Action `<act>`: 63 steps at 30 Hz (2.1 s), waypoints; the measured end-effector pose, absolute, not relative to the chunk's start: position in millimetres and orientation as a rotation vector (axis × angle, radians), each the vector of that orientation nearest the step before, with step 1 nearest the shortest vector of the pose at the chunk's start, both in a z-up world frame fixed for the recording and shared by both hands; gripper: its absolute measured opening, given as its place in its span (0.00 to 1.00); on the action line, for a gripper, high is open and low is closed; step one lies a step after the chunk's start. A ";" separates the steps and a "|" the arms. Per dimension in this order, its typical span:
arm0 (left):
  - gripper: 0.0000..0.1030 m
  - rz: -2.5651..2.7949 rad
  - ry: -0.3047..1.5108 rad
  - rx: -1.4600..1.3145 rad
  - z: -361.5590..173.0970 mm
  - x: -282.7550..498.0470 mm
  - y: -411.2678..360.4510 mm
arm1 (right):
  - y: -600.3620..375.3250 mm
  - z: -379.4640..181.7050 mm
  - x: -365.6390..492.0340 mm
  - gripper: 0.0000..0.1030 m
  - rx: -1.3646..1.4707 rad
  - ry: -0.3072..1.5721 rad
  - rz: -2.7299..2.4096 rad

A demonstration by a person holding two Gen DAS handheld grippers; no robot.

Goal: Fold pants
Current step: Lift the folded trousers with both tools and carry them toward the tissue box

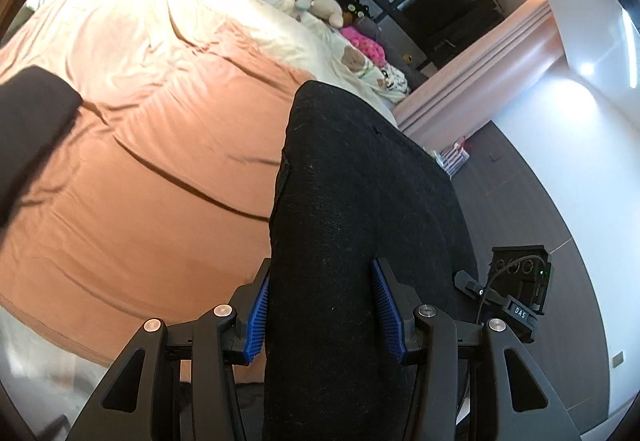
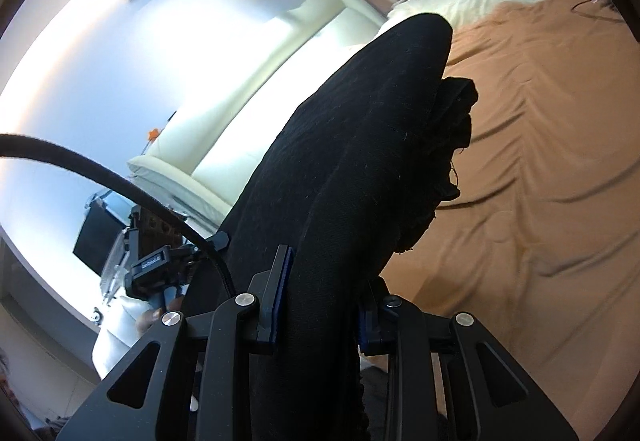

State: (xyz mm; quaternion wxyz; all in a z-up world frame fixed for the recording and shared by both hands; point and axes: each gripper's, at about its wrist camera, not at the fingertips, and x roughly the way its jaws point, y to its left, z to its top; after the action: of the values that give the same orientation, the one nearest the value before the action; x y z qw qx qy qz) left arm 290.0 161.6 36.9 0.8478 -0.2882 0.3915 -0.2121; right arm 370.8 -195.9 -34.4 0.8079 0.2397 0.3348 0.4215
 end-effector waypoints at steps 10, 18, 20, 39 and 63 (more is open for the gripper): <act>0.48 -0.425 0.792 -0.634 27.3 286.4 249.7 | -111.2 -28.8 392.9 0.24 0.435 0.729 0.942; 0.48 -0.371 0.776 -0.629 25.2 289.9 317.4 | -46.0 -32.0 422.7 0.24 0.419 0.753 0.985; 0.48 -0.358 0.772 -0.616 27.1 291.0 333.9 | -31.0 -32.3 429.1 0.24 0.413 0.756 0.999; 0.48 -0.287 0.764 -0.592 6.0 326.3 512.9 | 145.5 -49.4 504.6 0.24 0.327 0.802 1.103; 0.53 0.053 0.848 -0.615 -92.1 366.0 623.5 | 292.4 -137.9 558.0 0.40 0.248 1.029 1.007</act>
State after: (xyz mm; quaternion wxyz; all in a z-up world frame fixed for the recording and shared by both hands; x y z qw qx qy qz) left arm 366.0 623.5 -92.1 0.8655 -0.2937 0.4049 0.0253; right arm 558.0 292.4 -137.9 0.7447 0.1131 0.4701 0.4600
